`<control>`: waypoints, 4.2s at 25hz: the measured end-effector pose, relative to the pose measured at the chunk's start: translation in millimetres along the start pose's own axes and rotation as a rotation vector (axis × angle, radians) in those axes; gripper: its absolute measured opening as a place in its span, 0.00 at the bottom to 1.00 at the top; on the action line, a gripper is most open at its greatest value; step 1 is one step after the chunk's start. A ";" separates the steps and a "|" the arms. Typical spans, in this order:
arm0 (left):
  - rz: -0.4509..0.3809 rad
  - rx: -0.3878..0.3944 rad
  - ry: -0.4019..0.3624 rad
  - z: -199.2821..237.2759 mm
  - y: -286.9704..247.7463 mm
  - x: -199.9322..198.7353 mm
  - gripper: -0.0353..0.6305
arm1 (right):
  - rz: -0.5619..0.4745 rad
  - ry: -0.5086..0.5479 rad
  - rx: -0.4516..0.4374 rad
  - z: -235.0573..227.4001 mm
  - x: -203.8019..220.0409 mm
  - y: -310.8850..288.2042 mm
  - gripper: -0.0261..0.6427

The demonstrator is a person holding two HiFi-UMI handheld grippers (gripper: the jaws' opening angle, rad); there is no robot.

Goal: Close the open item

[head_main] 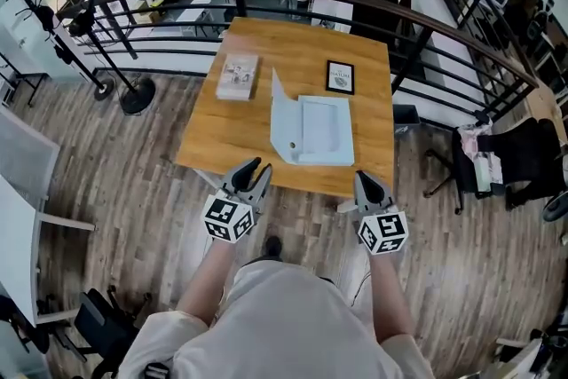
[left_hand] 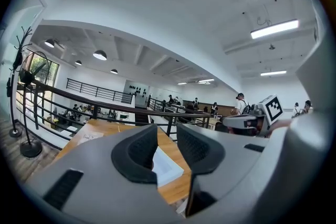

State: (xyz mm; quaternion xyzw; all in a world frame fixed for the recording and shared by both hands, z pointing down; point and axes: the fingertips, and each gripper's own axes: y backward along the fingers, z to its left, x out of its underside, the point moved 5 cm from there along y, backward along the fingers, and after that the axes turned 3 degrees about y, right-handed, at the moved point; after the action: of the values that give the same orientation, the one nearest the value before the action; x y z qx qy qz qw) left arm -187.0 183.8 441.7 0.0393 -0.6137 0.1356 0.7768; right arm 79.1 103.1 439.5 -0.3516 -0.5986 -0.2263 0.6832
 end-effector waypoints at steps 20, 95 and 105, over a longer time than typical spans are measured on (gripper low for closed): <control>0.028 0.085 0.016 78.6 -46.1 -12.5 0.22 | 0.031 0.001 0.083 7.4 -8.6 -72.2 0.04; 0.378 -0.205 0.059 176.5 -252.0 53.8 0.22 | 0.199 -0.083 -0.185 -161.8 46.6 -286.3 0.04; 0.525 -0.154 0.051 202.6 -270.5 88.6 0.23 | 0.228 -0.113 -0.128 -156.6 58.2 -292.8 0.04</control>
State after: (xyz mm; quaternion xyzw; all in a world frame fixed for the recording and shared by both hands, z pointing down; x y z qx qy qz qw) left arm -289.4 -107.6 605.0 -0.1836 -0.5918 0.2862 0.7308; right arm -21.0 -198.5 552.1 -0.4725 -0.5767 -0.1645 0.6459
